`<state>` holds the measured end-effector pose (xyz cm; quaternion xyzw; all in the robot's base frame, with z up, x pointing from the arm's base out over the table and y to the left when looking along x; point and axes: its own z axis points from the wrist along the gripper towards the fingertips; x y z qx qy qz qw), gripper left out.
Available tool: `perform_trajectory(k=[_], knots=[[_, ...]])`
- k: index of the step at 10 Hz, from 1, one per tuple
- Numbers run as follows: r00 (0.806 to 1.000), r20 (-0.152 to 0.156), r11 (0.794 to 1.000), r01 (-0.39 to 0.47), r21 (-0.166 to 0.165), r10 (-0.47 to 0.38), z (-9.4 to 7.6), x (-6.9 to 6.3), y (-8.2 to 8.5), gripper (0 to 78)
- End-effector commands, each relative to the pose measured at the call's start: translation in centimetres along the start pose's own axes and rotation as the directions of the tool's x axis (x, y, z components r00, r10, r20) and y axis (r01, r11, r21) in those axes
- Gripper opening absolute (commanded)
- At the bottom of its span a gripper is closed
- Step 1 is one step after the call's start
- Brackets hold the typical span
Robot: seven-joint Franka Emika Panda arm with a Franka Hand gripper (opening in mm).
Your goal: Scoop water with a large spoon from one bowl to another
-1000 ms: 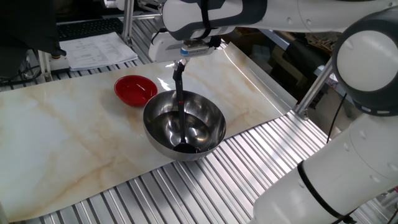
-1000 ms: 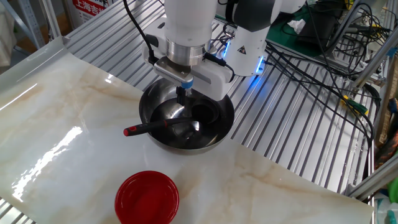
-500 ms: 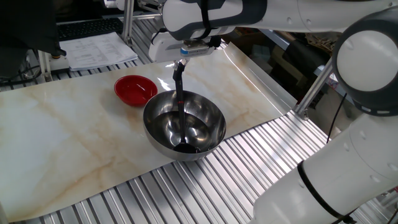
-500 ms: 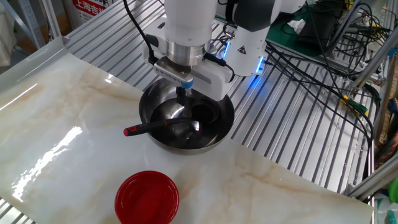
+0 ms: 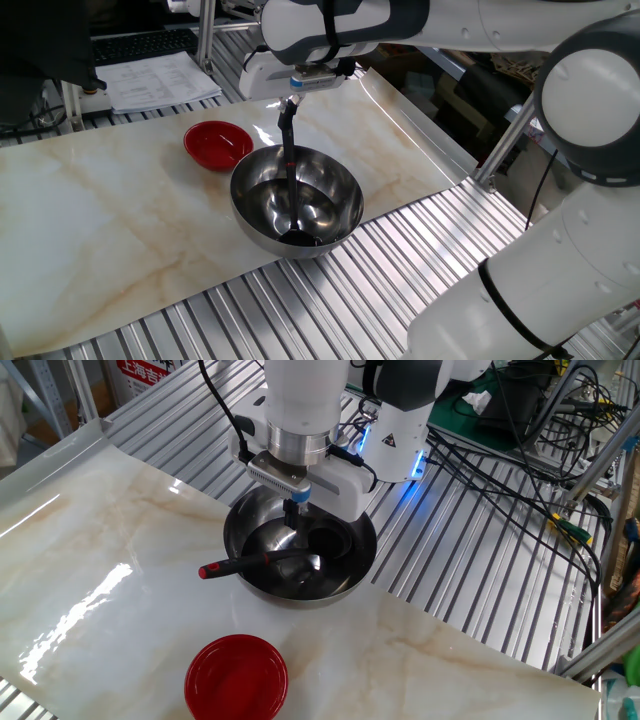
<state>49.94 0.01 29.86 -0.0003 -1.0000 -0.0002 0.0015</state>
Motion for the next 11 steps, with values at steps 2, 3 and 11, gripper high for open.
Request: perform_trajectory(k=[2,3,11], knots=[[0.983,0.032,0.984,-0.18,0.013,0.18,-0.1,0.0,0.0,0.0],[0.983,0.032,0.984,-0.18,0.013,0.18,-0.1,0.0,0.0,0.0],[0.975,0.038,0.976,-0.218,-0.009,0.218,-1.8,-2.7,-0.1,0.0]])
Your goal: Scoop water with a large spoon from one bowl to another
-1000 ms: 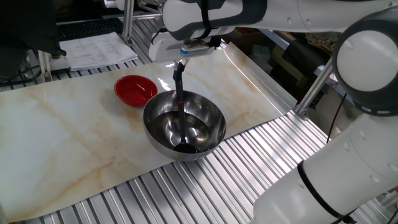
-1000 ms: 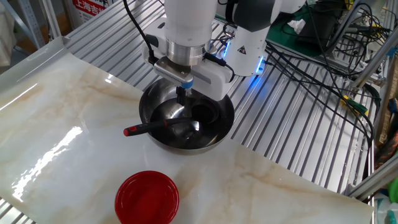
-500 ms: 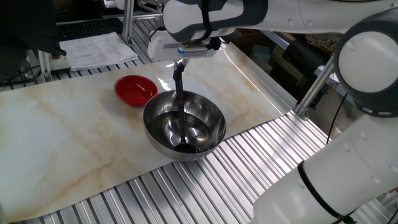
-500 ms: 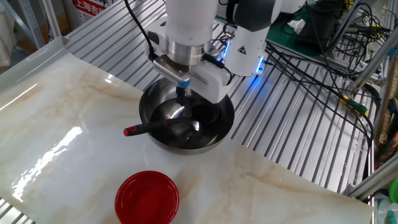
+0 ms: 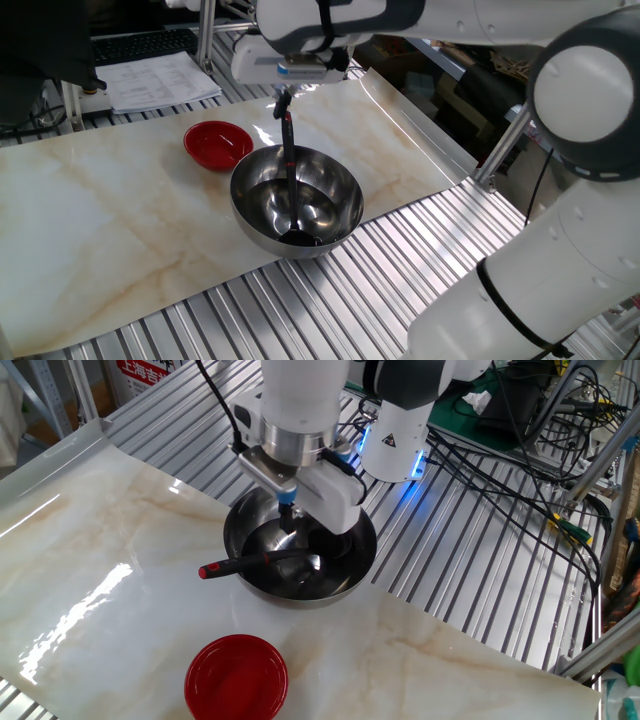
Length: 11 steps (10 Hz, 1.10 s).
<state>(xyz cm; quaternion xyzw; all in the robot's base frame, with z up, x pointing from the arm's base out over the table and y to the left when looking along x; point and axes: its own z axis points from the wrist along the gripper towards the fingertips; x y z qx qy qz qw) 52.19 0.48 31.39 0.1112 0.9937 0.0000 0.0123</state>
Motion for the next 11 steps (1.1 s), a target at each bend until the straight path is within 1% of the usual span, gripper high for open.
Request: perform_trajectory(k=[1,2,4,6,8,11], knots=[[1.0,0.011,1.0,0.019,-0.013,-0.019,-0.2,-1.1,-1.1,0.0],[1.0,0.008,0.999,0.025,-0.024,-0.025,-0.2,-1.5,-1.7,0.0],[1.0,0.009,0.999,0.028,-0.025,-0.028,-0.3,-1.9,-2.5,0.0],[1.0,0.009,0.999,0.028,-0.033,-0.028,-0.3,-2.3,-3.1,0.0],[1.0,0.015,0.999,0.014,-0.036,-0.014,-0.4,-2.7,-3.3,0.0],[1.0,0.008,0.999,-0.002,-0.043,0.002,-0.4,-3.1,-3.3,0.0]])
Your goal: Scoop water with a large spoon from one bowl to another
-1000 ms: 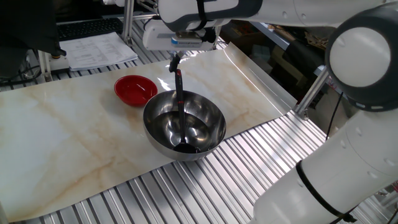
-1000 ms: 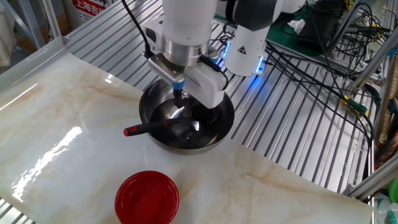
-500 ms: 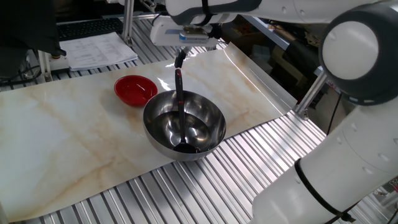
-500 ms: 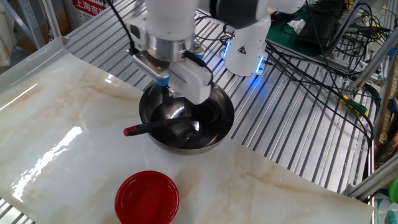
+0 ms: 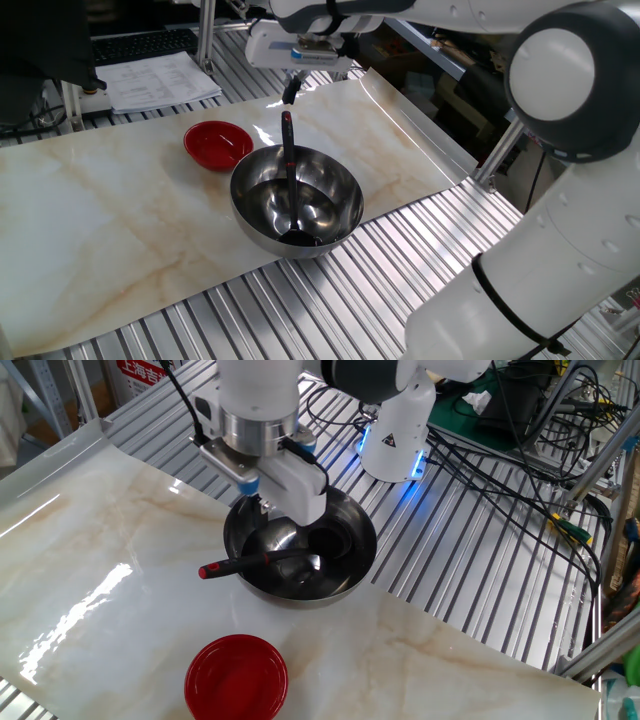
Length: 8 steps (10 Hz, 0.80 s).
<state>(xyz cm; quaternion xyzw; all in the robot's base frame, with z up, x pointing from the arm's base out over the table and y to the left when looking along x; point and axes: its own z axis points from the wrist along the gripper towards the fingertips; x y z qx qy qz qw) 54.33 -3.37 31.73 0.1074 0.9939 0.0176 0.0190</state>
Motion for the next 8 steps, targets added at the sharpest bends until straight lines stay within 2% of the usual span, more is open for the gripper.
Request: perform_trajectory(k=[1,6,7,8], knots=[[1.0,-0.001,1.0,-0.011,-0.006,0.011,-0.15,-0.13,-0.02,0.0],[1.0,0.002,1.0,-0.013,-0.01,0.013,-0.16,-0.14,-0.02,0.0],[0.999,-0.009,0.998,-0.052,-0.038,0.052,-0.16,-0.14,-0.02,0.0],[0.996,-0.015,0.994,-0.094,-0.047,0.093,-0.16,-0.14,-0.02,0.0]])
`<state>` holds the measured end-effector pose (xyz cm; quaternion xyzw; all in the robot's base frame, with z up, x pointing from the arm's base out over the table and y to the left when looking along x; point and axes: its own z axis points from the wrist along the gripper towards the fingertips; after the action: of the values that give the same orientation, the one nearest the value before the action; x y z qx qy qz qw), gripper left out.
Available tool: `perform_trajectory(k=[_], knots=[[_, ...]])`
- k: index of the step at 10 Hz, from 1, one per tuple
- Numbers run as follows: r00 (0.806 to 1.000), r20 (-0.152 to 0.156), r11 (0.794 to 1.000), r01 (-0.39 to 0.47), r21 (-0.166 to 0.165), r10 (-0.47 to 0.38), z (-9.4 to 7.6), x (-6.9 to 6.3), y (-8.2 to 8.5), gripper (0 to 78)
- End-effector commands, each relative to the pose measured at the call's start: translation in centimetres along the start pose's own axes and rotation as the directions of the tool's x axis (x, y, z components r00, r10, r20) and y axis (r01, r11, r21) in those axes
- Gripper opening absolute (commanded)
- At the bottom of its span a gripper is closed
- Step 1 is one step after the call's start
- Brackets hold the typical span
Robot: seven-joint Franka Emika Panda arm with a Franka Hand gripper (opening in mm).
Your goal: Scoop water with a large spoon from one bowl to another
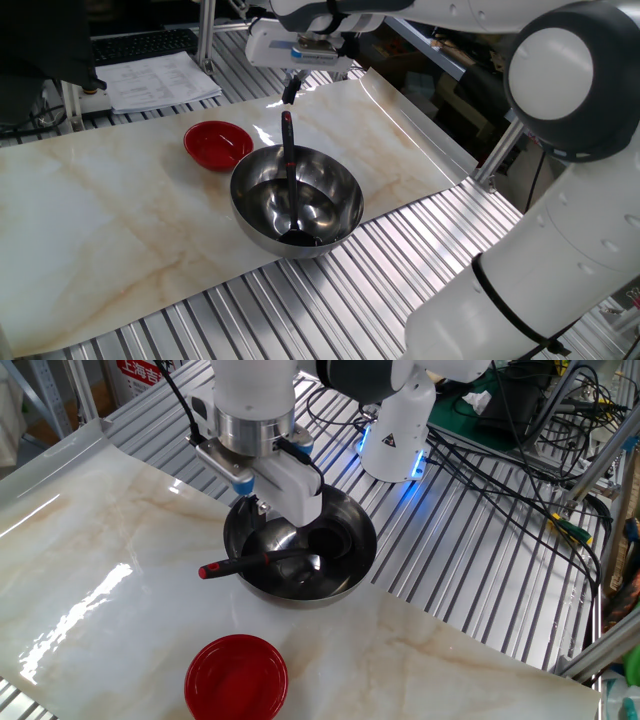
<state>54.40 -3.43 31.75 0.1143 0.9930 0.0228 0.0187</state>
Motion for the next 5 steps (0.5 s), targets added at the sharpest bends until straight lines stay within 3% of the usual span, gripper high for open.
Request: perform_trajectory(k=[1,5], knots=[[0.994,-0.018,0.994,-0.108,-0.026,0.107,-0.14,-0.06,0.02,0.0],[0.99,-0.009,0.989,-0.143,-0.031,0.143,-0.14,-0.06,0.02,0.0]])
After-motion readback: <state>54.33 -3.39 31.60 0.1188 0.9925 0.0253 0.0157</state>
